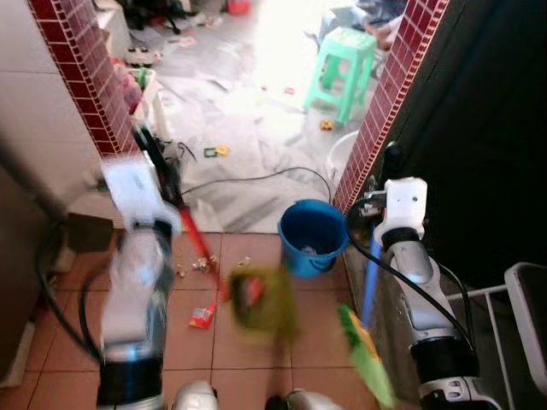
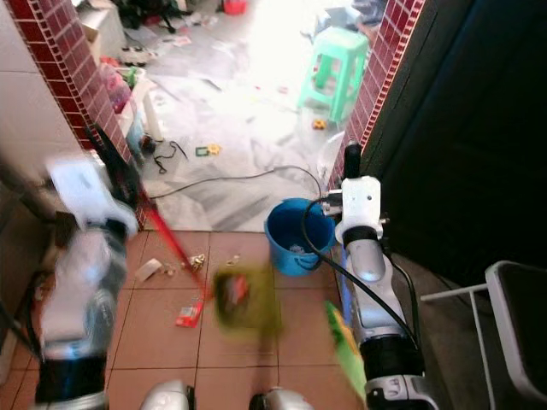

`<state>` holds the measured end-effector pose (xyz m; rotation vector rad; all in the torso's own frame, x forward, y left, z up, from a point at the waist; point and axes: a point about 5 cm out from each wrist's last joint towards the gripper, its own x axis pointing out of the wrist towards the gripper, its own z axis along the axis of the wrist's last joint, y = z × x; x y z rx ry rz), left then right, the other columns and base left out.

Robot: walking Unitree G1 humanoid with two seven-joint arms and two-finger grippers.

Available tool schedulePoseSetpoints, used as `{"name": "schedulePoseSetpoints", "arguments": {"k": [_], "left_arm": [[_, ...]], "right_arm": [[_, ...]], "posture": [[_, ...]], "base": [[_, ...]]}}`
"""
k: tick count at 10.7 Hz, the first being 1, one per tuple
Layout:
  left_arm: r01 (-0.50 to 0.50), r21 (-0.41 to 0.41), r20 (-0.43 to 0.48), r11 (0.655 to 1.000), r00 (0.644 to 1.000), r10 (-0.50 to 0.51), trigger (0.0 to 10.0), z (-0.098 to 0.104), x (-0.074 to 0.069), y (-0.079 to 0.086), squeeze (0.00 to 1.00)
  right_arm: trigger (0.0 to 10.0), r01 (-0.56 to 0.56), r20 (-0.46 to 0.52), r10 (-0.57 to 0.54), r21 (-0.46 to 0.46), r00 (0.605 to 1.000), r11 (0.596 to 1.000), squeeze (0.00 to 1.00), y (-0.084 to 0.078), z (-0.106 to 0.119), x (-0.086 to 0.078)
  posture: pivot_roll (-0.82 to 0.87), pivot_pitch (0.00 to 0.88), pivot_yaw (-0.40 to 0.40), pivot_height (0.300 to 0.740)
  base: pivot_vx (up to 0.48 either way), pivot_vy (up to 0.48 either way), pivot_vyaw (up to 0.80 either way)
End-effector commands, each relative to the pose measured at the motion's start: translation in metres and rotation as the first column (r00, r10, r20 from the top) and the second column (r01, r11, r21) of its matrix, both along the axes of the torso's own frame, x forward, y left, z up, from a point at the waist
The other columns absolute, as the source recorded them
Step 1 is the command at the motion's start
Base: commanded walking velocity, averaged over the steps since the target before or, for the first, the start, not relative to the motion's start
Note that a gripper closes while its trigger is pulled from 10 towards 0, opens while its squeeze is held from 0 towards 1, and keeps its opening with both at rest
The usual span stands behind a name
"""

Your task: Sweep floor

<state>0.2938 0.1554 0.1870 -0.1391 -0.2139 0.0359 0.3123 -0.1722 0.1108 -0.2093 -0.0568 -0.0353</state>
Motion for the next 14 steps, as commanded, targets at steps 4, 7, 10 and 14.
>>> {"name": "schedulePoseSetpoints", "arguments": {"k": [4, 7, 10, 14], "left_arm": [[-0.012, -0.023, 0.196, 1.0, 0.981, 0.017, 10.0, 0.055, 0.007, 0.011, 0.0], [-0.001, -0.024, 0.233, 1.0, 0.972, 0.007, 10.0, 0.069, 0.011, 0.011, 0.0], [-0.072, -0.009, 0.272, 0.997, 0.96, 0.071, 10.0, 0.081, 0.015, 0.021, 0.0], [-0.019, -0.021, 0.343, 1.0, 0.939, 0.025, 10.0, 0.098, 0.023, 0.006, 0.0]], "right_arm": [[10.0, 0.053, -0.003, -0.053, -0.043, 0.999, 0.998, 0.0, -0.007, 0.001, 0.006], [10.0, 0.044, -0.002, -0.044, -0.048, 0.999, 0.998, 0.0, -0.004, -0.001, 0.006], [10.0, 0.038, -0.004, -0.039, -0.046, 0.999, 0.998, 0.0, -0.003, -0.001, 0.007], [10.0, 0.031, -0.008, -0.031, -0.04, 0.999, 0.999, 0.0, 0.001, -0.003, 0.008]], "posture": [[-0.01, 0.0, -0.074, 0.74], [-0.01, 0.0, -0.075, 0.74], [-0.01, 0.0, -0.078, 0.74], [-0.02, 0.0, -0.075, 0.74]], "base": [[0.0, 0.0, -0.4], [0.0, 0.0, -0.8], [0.0, 0.0, -0.8], [0.066, 0.0, -0.8]]}}
